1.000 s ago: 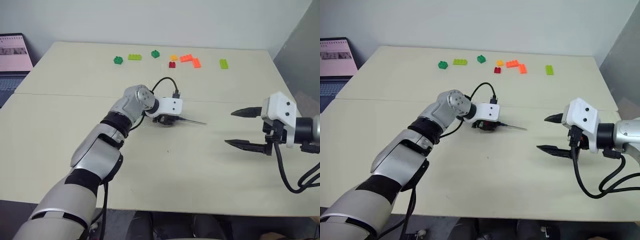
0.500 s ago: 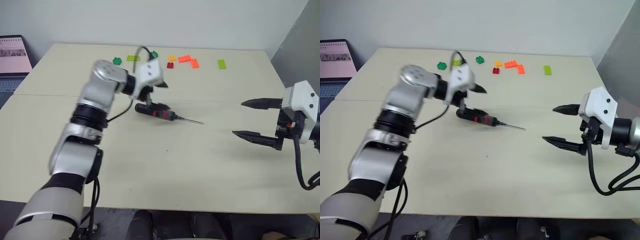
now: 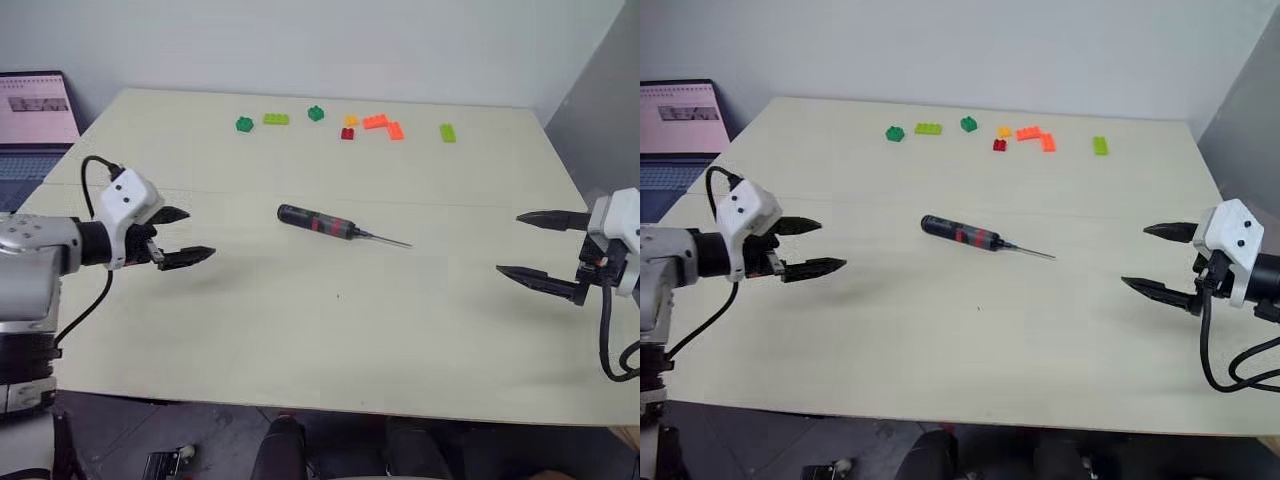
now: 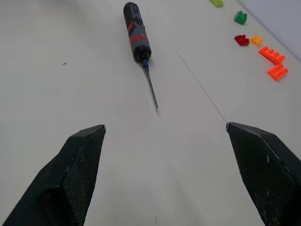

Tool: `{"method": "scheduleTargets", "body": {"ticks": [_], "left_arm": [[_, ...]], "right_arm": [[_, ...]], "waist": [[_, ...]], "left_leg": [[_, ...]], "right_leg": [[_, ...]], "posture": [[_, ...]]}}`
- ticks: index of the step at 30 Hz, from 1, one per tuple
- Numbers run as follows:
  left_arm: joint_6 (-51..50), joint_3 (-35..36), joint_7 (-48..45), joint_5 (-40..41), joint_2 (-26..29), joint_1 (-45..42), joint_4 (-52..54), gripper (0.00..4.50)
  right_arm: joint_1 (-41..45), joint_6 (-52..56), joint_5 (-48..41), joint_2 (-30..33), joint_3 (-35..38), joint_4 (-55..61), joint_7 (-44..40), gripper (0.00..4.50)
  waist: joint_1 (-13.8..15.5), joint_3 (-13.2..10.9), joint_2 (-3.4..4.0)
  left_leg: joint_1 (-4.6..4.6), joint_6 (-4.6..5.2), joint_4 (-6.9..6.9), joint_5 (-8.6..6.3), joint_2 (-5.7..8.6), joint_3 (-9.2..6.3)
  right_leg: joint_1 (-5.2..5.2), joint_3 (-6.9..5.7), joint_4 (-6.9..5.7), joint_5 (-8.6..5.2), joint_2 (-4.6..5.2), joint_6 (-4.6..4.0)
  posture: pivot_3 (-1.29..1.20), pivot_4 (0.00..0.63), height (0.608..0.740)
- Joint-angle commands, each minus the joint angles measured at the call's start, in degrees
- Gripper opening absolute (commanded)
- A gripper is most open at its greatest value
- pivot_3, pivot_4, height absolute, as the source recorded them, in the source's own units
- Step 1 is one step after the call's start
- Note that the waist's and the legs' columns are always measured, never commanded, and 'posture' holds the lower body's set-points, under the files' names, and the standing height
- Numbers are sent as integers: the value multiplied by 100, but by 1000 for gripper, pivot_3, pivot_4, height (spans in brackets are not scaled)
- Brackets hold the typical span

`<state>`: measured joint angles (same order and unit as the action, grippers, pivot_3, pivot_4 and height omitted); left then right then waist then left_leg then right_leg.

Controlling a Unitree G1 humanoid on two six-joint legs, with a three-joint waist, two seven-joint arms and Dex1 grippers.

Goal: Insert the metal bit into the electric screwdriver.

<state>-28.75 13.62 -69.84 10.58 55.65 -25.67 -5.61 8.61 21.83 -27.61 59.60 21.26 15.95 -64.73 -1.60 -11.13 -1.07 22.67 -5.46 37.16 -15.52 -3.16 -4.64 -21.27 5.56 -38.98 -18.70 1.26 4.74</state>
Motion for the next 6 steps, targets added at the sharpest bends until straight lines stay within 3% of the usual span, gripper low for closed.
{"method": "scheduleTargets", "body": {"ticks": [1, 6], "left_arm": [[-60, 207, 111, 204, 211, 199, 263, 4482], [35, 78, 86, 313, 275, 104, 64, 4482]], "right_arm": [[275, -376, 98, 93, -48, -263, -162, 4332], [506, -595, 230, 153, -281, -530, -325, 4332]], "waist": [[-18, 0, 1], [-26, -1, 2]], "left_leg": [[0, 0, -1, 0, 0, 1], [8, -1, -8, 0, -12, 2]], "right_leg": [[-1, 1, 0, 0, 0, 0], [-17, -2, 0, 0, -10, -2]], "posture": [[0, 150, 740], [0, 150, 740]]}}
